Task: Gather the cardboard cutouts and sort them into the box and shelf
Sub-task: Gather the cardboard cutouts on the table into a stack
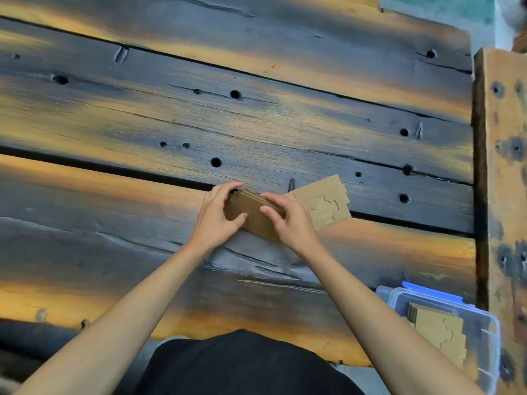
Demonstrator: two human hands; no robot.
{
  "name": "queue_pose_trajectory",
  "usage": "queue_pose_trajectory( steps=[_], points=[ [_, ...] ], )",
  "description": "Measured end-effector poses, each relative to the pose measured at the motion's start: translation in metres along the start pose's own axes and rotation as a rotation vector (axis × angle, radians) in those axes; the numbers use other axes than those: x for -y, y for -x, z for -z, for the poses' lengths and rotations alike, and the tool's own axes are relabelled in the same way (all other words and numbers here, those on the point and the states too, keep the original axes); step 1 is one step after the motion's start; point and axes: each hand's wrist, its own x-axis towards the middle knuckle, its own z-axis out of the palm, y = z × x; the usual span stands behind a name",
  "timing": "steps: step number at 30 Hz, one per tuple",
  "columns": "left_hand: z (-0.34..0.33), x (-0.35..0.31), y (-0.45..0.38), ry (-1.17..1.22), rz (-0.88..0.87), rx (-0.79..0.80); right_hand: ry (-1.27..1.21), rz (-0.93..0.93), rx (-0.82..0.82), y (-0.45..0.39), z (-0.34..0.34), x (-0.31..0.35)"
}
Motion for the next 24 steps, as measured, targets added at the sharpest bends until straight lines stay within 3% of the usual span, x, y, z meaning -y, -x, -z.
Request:
queue_pose_trajectory(
  steps=[5,12,20,24],
  points=[
    [-0.009,0.002,0.019,-0.127,-0.038,0.024,0.005,0.068,-0.029,0.019,-0.009,-0.003],
    [-0.024,0.014,0.046,-0.156,0.012,0.039,0.034,-0.025,-0.122,0.045,-0.022,-0.024],
    [-0.029,0.009,0.04,-0.206,0.067,0.106,0.108,-0.032,-0.073,0.047,-0.021,-0.027],
    [-0.028,0.004,0.031,-0.332,0.007,0.17,0.247,-0.003,-0.046,0.041,-0.008,-0.02]
  ],
)
